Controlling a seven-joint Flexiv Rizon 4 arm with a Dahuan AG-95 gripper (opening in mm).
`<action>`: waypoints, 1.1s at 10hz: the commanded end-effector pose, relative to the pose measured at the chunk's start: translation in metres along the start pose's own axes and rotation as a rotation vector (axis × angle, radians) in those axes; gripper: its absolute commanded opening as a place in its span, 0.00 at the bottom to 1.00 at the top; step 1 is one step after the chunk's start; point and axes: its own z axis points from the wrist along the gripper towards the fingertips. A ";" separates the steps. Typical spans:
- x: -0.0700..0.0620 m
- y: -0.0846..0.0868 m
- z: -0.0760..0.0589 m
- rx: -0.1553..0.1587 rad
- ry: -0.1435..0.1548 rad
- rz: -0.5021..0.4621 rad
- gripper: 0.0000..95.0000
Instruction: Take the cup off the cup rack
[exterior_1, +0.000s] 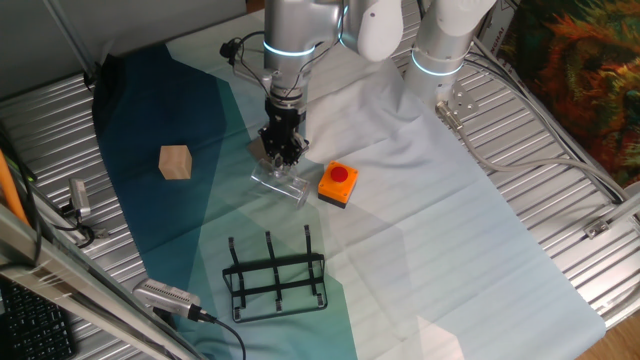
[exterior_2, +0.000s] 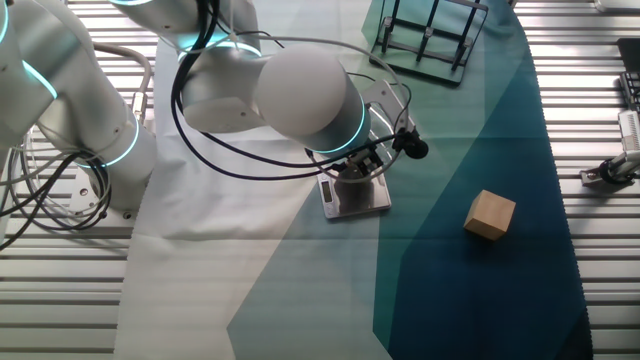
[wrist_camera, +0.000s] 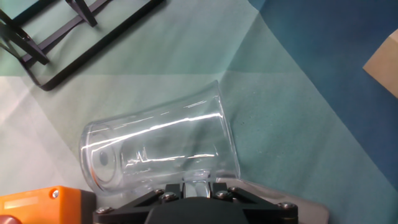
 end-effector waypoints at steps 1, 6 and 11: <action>0.000 0.000 0.001 0.002 -0.002 -0.001 0.20; 0.000 0.000 0.001 0.004 -0.005 -0.001 0.20; -0.001 0.002 0.003 0.007 -0.010 0.000 0.20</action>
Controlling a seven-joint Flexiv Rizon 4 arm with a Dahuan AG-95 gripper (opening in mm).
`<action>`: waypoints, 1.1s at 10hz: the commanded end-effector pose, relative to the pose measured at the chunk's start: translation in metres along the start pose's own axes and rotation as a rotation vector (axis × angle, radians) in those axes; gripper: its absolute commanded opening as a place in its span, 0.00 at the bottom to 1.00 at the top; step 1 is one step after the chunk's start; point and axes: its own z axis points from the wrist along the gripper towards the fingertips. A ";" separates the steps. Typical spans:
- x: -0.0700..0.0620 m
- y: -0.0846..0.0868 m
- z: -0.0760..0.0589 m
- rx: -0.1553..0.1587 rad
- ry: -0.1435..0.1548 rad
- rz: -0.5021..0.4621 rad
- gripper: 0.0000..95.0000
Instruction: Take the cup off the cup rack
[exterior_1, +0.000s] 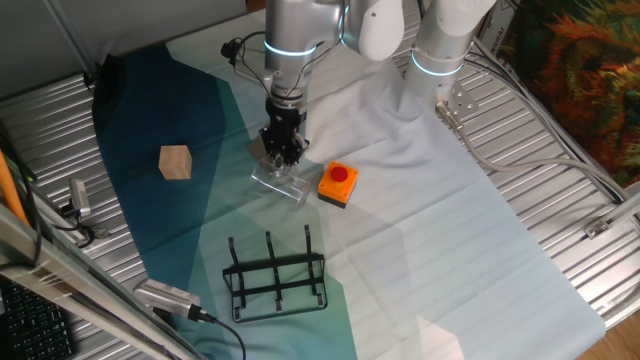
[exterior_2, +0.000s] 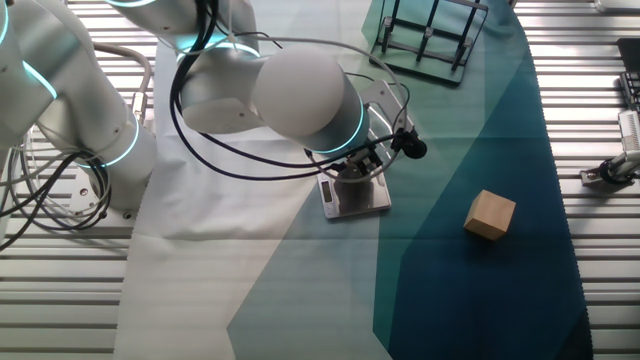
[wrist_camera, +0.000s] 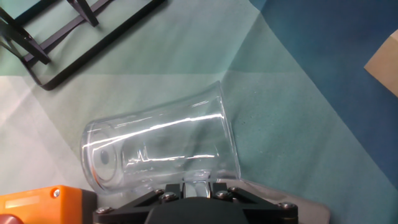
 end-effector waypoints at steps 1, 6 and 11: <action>0.000 0.000 0.002 0.006 0.001 0.001 0.20; -0.003 0.001 0.004 0.010 0.008 0.002 0.20; -0.004 0.002 0.005 0.013 0.007 0.002 0.20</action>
